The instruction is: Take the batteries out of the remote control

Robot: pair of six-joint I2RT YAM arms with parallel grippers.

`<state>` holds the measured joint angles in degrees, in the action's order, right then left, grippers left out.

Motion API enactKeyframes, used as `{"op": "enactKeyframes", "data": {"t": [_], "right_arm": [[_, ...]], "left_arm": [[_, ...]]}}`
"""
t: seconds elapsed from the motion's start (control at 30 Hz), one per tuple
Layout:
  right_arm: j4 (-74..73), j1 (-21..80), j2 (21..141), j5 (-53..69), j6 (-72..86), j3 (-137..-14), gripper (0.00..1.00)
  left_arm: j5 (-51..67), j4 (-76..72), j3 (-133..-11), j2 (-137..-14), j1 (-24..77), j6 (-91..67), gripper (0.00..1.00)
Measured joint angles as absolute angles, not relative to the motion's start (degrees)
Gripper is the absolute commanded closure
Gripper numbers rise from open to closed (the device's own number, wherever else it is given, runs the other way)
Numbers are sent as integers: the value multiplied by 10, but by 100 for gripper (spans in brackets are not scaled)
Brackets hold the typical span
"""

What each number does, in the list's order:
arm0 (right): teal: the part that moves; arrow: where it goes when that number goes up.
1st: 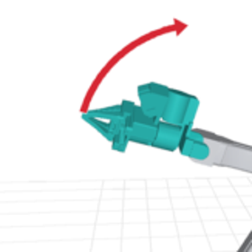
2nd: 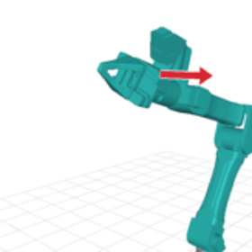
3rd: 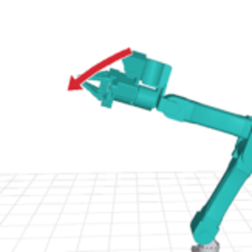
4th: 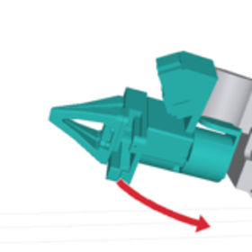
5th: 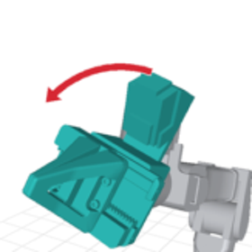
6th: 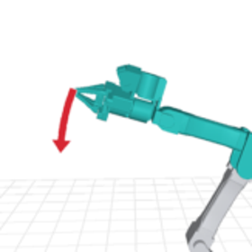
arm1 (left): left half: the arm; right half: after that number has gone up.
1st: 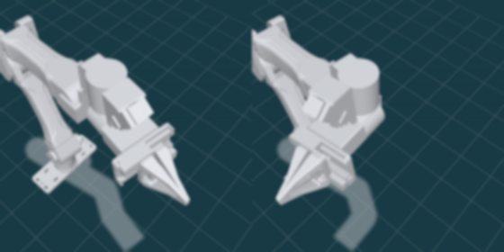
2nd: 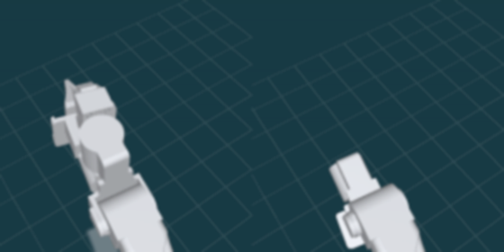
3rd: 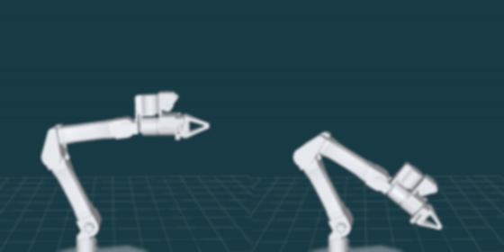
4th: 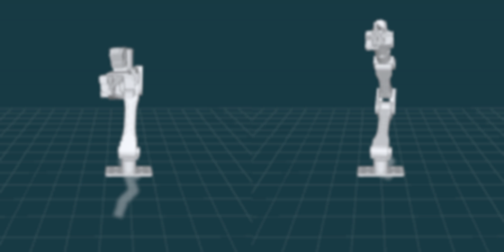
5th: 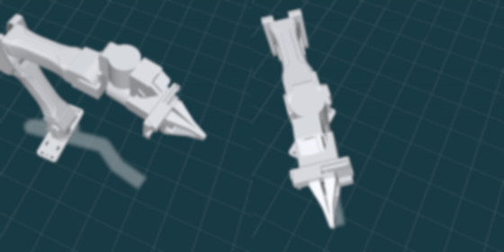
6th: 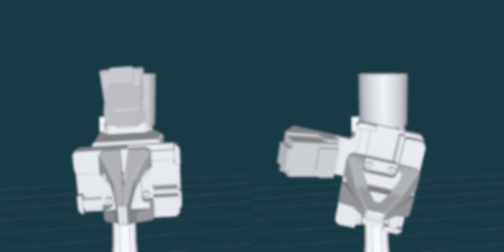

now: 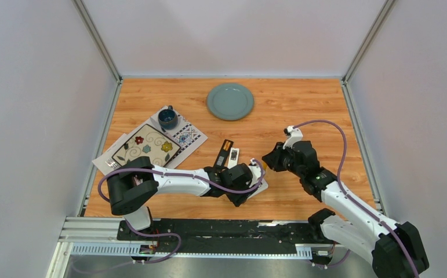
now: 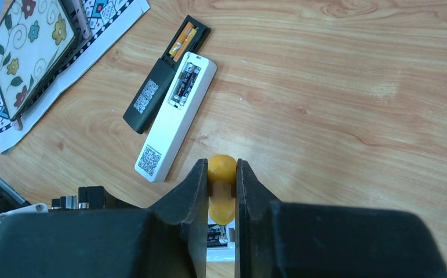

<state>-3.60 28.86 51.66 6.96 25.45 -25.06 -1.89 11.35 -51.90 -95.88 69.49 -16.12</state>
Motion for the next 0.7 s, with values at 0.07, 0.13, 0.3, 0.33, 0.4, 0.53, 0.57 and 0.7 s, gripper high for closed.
{"op": "enactKeyframes", "data": {"t": [0.07, 0.13, 0.3, 0.33, 0.4, 0.53, 0.57, 0.7], "right_arm": [[-36, 289, 517, 65, 253, -253, 100], [-35, 290, 518, 61, 252, -256, 100], [-30, 294, 538, 60, 250, -259, 100], [-29, 296, 542, 59, 250, -259, 100], [-26, 300, 545, 56, 248, -260, 100], [-25, 312, 544, 41, 243, -260, 100], [-26, 317, 544, 35, 241, -262, 100], [-31, 346, 538, -6, 234, -263, 100]], "left_arm": [[-19, 114, -519, -959, 695, -161, 100], [-19, 114, -519, -959, 695, -161, 100], [-19, 114, -519, -959, 695, -161, 100], [-19, 114, -519, -959, 695, -161, 100], [-19, 114, -519, -959, 695, -161, 100], [-19, 114, -519, -959, 695, -161, 100], [-19, 114, -519, -959, 695, -161, 100], [-19, 114, -519, -959, 695, -161, 100]]}}
